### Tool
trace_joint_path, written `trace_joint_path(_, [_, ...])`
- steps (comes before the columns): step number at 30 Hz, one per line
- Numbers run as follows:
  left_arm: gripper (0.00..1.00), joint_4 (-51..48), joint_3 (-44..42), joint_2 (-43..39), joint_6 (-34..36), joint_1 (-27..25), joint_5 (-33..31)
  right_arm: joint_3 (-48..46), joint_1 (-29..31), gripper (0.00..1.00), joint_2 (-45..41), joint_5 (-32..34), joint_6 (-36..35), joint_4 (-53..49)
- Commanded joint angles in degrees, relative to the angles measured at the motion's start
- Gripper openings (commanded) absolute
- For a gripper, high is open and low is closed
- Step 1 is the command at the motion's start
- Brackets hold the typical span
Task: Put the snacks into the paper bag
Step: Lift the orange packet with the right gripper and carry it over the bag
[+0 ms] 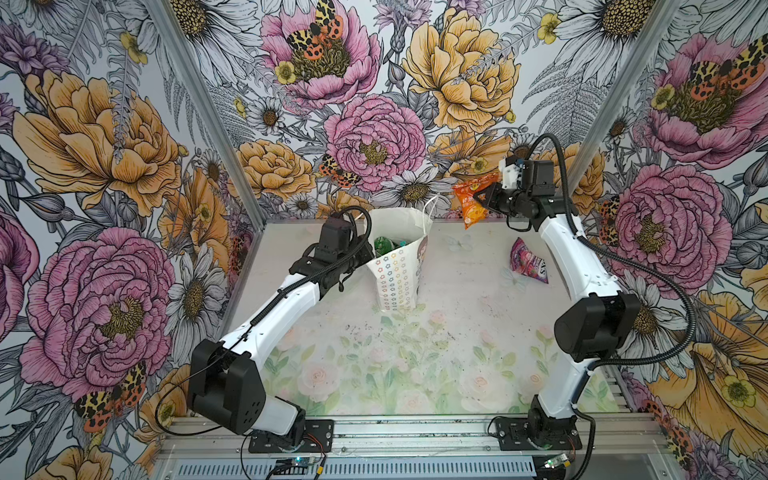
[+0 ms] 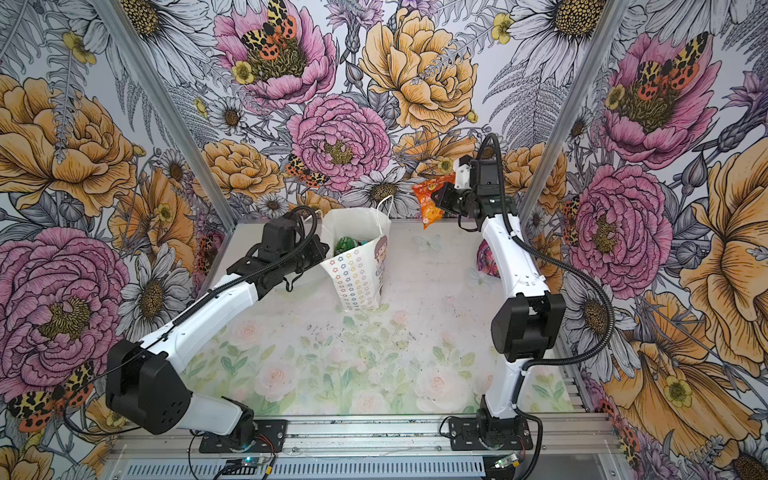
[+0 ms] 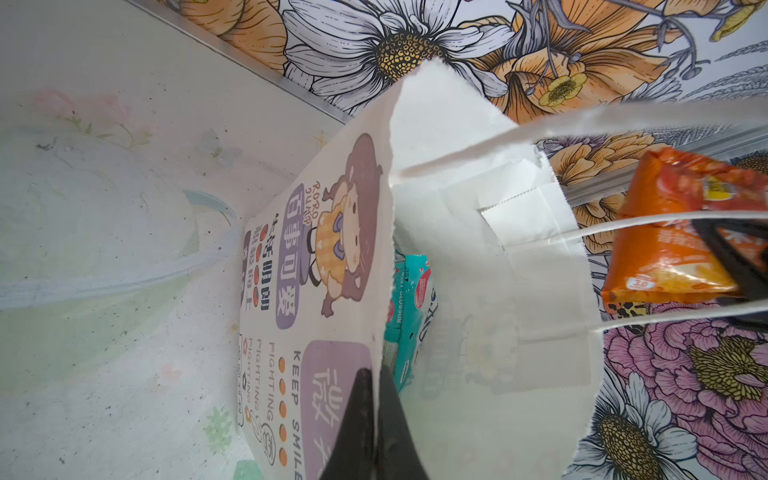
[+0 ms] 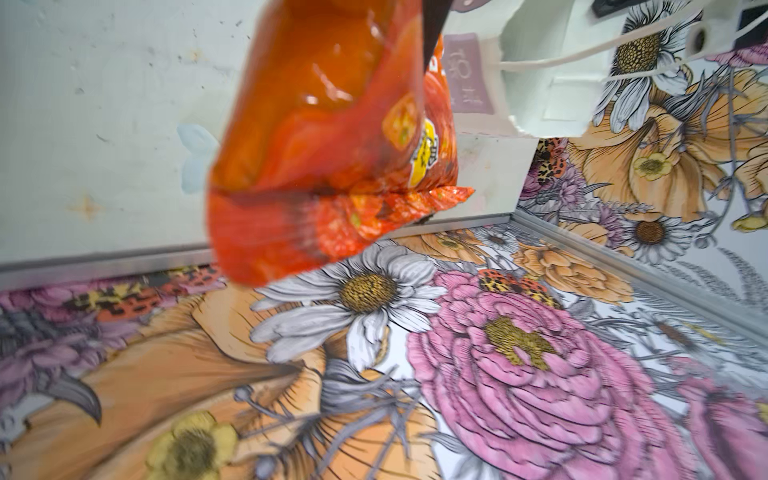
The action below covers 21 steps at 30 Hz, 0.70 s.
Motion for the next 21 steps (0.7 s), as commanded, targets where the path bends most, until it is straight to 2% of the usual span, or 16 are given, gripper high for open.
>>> trace_joint_path(1, [0.0,2.8,-0.04,-2.76,-0.64,0.53,-0.21,3.14,1.92,0.0,-4.41,-1.9,-3.45,1.78])
trace_joint_path(11, [0.0,2.73,-0.03,-2.76,-0.84,0.61,-0.35,5.52,11.28,0.0,-11.36,-0.72,-9.16,5.17])
trace_joint_path(21, [0.0,2.73,0.14,-2.58,-0.9,0.01,-0.46,8.35,18.45,0.0,-7.02,-0.91,-9.45,5.39])
